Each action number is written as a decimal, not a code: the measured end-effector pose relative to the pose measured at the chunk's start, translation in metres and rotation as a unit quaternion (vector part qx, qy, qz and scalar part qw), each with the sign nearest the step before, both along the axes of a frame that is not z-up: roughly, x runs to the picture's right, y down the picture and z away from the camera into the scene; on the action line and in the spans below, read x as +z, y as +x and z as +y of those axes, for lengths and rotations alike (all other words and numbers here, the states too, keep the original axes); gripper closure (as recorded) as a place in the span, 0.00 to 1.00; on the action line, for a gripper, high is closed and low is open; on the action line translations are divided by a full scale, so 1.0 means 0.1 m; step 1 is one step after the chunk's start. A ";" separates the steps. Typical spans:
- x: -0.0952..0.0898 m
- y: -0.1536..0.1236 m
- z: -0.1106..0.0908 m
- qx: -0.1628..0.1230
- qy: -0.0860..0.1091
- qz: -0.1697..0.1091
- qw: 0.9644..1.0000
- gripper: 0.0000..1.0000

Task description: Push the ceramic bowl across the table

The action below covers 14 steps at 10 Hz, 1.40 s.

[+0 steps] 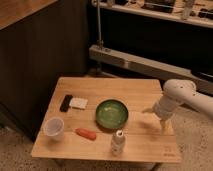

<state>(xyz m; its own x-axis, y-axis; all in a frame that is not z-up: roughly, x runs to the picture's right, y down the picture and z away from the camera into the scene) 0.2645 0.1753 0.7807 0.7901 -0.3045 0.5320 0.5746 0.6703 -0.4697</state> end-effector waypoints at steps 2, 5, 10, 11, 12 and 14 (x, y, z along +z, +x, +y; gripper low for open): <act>0.02 -0.03 -0.02 -0.002 -0.002 0.000 1.000 0.20; 0.05 -0.08 -0.03 -0.005 -0.007 0.000 1.000 0.20; 0.10 -0.13 -0.09 -0.008 -0.014 0.000 1.000 0.20; 0.13 -0.19 -0.12 -0.010 -0.015 -0.001 1.000 0.20; 0.15 -0.24 -0.14 -0.011 -0.015 -0.004 1.000 0.20; 0.17 -0.20 -0.16 -0.010 -0.018 -0.001 1.000 0.20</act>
